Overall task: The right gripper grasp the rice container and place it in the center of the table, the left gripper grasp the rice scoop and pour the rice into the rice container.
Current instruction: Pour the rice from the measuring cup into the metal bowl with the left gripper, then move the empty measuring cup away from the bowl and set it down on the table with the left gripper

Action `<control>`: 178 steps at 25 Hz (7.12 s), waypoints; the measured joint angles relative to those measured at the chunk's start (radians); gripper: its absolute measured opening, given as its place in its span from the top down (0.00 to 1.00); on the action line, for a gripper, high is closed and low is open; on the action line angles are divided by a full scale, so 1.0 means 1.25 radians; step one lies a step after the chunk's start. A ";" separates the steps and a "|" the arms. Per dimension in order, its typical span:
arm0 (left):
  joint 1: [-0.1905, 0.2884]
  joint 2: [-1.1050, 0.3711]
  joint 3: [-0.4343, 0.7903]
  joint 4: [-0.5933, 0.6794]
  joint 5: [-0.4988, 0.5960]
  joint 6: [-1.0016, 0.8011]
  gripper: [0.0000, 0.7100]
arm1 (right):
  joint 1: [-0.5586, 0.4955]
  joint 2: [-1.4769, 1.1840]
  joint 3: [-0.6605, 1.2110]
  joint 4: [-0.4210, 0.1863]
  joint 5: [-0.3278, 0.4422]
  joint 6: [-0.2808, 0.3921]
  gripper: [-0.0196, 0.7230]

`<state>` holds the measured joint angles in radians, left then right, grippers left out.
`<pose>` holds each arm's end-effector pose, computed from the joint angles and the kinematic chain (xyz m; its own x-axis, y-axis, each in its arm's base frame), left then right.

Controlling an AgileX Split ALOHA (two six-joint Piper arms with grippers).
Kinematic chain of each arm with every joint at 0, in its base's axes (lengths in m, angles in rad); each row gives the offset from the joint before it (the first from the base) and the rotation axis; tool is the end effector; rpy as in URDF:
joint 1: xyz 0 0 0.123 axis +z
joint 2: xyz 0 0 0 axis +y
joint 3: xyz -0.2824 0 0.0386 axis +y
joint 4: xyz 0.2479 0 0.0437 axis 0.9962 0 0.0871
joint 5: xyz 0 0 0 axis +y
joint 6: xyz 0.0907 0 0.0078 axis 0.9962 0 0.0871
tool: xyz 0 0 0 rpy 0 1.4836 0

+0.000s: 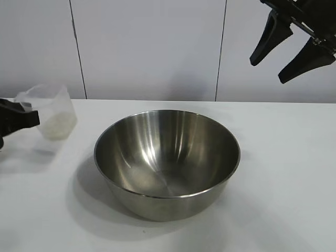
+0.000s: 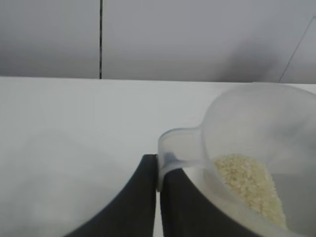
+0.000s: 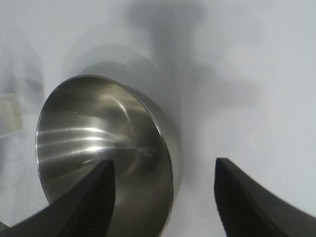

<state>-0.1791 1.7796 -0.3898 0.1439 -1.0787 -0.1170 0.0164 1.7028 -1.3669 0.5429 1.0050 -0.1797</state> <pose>0.2654 -0.0597 0.1347 -0.2369 -0.0061 -0.9715 0.2867 0.9550 -0.0759 0.3542 0.0456 0.2816 -0.9407 0.1040 -0.3228 -0.0559 0.8911 0.4503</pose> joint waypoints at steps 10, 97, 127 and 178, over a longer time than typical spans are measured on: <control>-0.010 -0.236 -0.097 0.362 0.328 -0.205 0.99 | 0.000 0.000 0.000 0.000 -0.008 0.000 0.42; -0.643 -0.061 -0.289 -0.599 0.259 2.295 0.99 | 0.000 0.000 0.000 0.001 -0.032 0.000 0.42; -0.094 -0.228 -0.390 -0.994 0.863 0.925 0.99 | 0.000 0.000 0.000 0.001 -0.032 0.000 0.42; -0.064 0.142 -0.097 -0.166 0.166 0.137 0.99 | 0.000 0.000 0.000 0.001 -0.053 0.000 0.42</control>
<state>-0.2587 1.9573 -0.5110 -0.0632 -0.8715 0.0540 0.0164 1.7028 -1.3669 0.5438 0.9387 -0.1797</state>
